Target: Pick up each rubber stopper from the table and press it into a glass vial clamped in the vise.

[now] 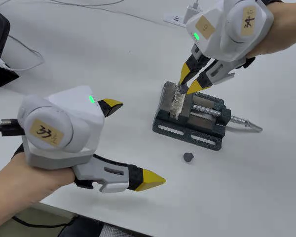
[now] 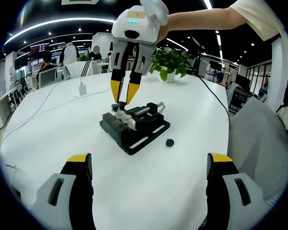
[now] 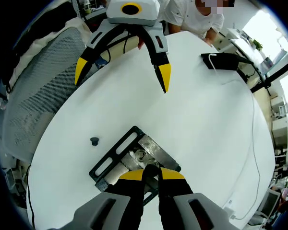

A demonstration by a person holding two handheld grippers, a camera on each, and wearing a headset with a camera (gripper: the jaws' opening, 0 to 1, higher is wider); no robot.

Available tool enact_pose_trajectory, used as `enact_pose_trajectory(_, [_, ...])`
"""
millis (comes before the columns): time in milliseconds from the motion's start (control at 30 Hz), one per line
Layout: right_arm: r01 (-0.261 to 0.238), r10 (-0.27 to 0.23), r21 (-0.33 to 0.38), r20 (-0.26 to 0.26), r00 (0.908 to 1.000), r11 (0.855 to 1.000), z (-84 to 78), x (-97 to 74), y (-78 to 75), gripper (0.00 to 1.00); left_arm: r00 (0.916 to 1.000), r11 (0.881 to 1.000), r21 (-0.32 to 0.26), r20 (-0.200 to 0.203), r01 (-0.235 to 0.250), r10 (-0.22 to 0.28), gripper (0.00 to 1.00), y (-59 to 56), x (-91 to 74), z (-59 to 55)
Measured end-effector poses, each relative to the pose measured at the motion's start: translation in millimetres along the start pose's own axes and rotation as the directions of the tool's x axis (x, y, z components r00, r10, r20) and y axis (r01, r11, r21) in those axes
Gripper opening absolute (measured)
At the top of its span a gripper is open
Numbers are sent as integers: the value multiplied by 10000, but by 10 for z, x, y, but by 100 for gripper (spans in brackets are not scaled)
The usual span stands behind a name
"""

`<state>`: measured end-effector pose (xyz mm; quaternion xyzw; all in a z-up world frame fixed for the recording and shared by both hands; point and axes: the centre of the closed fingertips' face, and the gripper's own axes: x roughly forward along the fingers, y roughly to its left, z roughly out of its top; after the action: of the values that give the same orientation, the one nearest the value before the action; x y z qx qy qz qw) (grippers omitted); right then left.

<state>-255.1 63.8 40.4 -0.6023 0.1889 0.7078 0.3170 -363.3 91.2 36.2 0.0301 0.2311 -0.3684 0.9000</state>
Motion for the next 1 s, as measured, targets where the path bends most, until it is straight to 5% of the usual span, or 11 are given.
enact_pose_trajectory(1000, [-366, 374, 719, -89, 9993, 9967, -25, 122, -44, 5, 9999, 9996, -248, -99, 104, -107, 98, -17, 14, -89])
